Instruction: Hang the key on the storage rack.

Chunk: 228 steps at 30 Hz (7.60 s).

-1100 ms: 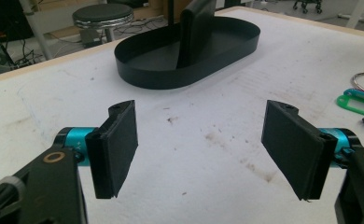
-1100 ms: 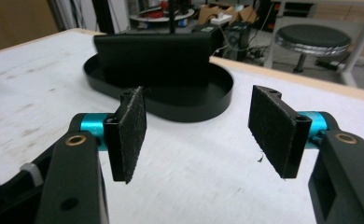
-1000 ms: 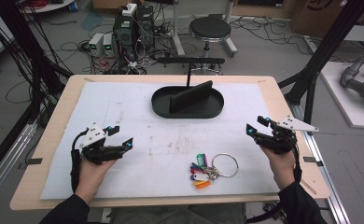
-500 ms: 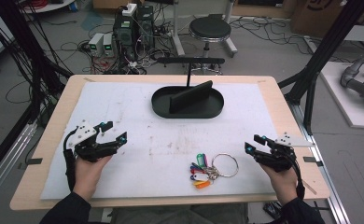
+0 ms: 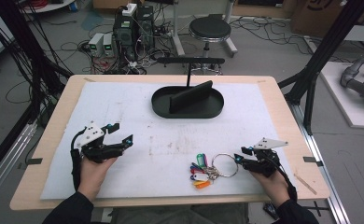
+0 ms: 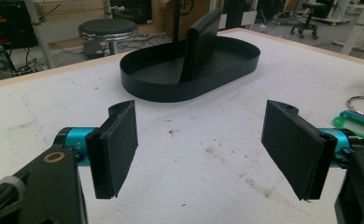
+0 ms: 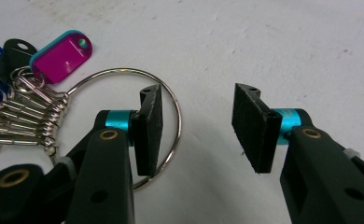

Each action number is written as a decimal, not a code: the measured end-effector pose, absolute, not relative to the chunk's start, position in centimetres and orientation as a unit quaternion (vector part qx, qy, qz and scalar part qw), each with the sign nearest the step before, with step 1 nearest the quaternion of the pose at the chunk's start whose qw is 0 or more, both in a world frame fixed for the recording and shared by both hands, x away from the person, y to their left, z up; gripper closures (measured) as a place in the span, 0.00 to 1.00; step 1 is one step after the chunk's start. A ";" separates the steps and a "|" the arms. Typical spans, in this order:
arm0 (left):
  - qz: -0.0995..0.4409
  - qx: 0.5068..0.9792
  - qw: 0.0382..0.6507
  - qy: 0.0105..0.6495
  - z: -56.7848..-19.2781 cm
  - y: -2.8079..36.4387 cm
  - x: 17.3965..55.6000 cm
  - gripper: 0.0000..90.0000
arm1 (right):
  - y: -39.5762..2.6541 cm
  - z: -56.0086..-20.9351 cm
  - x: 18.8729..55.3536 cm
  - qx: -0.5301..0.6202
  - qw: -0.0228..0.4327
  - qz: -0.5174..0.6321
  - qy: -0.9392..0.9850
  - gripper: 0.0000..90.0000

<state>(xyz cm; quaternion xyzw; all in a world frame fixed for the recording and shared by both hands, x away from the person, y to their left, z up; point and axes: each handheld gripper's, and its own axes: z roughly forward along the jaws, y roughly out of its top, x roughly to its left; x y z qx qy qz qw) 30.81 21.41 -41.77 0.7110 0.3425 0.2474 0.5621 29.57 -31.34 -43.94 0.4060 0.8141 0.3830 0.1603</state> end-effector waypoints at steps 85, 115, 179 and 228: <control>0.249 0.734 0.534 0.338 -42.7 20.9 30.4 0.30 | -28.8 -40.3 30.1 0.334 0.120 0.500 0.790 0.97; 0.246 0.739 0.532 0.333 -42.8 20.7 30.4 0.30 | -28.1 -34.2 32.1 0.281 0.143 0.541 0.780 0.97; 0.249 0.733 0.533 0.343 -43.2 22.2 29.9 0.30 | -26.9 -27.5 42.8 0.269 0.234 0.566 0.743 0.97; 0.253 0.736 0.522 0.349 -43.7 23.2 28.7 0.30 | -25.8 -30.9 51.4 0.360 0.250 0.539 0.719 0.97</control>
